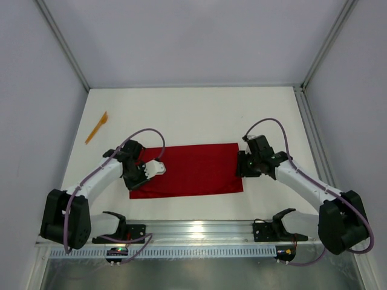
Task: Fold the napkin into a case and place the utensils inside
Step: Fold and flatten the napkin.
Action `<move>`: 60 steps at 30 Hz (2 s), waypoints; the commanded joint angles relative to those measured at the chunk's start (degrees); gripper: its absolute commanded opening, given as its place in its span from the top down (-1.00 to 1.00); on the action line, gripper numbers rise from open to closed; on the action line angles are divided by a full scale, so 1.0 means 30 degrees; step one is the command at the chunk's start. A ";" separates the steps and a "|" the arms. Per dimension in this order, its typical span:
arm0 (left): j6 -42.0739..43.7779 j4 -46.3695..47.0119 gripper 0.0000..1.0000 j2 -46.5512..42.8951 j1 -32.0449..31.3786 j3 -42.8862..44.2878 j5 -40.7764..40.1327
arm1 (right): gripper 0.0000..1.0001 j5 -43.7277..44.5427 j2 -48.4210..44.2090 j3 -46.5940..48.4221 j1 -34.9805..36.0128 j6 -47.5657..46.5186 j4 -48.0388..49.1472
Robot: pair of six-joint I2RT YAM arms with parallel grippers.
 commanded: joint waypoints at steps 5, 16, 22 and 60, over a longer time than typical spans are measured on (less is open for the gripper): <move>0.0730 -0.0715 0.49 -0.0915 -0.0069 -0.0144 0.0483 | -0.05 -0.1068 -0.2253 0.0115 0.0111 0.0259 -0.1503; 0.1990 -0.3116 -0.08 -0.1413 -0.0069 0.0208 0.0160 | -0.09 -0.0951 -0.1201 0.0260 0.0111 0.0845 -0.0129; -0.1520 0.0157 0.07 -0.1855 -0.0069 0.0794 -0.0888 | -0.01 -0.0250 -0.0236 0.0409 0.0199 0.0962 0.0516; -0.8791 0.0601 0.06 0.3857 0.0456 0.1380 -0.4085 | 0.64 0.2360 0.0236 -0.2755 0.0257 0.4009 0.1718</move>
